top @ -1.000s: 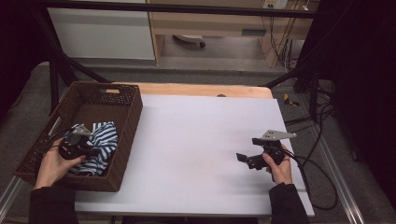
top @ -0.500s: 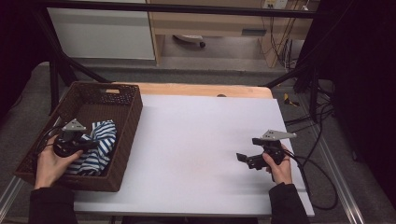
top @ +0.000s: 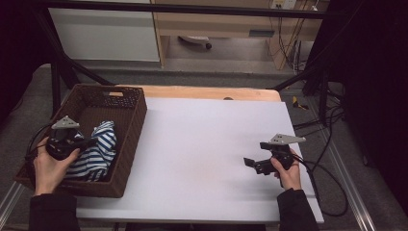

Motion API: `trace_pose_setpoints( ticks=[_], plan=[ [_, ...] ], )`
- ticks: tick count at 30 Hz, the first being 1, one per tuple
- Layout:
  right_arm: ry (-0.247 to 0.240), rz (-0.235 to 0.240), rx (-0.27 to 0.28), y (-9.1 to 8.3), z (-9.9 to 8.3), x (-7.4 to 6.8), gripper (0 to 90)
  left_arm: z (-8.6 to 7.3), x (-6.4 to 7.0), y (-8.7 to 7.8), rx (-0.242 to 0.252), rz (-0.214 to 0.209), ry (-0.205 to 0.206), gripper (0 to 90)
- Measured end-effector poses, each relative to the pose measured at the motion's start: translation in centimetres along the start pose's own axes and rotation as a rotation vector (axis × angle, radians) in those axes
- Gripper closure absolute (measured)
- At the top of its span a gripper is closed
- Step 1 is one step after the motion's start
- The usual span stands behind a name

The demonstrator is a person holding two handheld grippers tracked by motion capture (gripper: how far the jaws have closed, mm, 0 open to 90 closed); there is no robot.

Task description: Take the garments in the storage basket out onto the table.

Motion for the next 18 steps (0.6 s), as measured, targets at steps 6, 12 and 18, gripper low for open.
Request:
trace_pose_setpoints(
  ticks=[6,12,18],
  plan=[
    [-0.004,-0.001,0.0,0.0,0.0,0.0,1.7,0.4,0.4,-0.7,-0.007,-0.027,-0.013,86.6],
    [-0.001,-0.002,0.002,-0.1,0.0,0.0,1.7,0.7,0.7,-1.4,-0.008,-0.02,-0.018,86.7],
    [0.001,-0.002,0.006,-0.2,0.1,0.0,1.7,0.9,1.0,-2.0,-0.018,-0.021,-0.028,86.7]
  ],
)
Point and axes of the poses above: each handheld gripper's, and its own axes: y roughly forward along the jaws, z roughly out of its top, x roughly to its right, the point moved 10 cm from there along y, roughly forward along the jaws, and after that the axes turned 1 degree about -x, right-handed, at the moved point
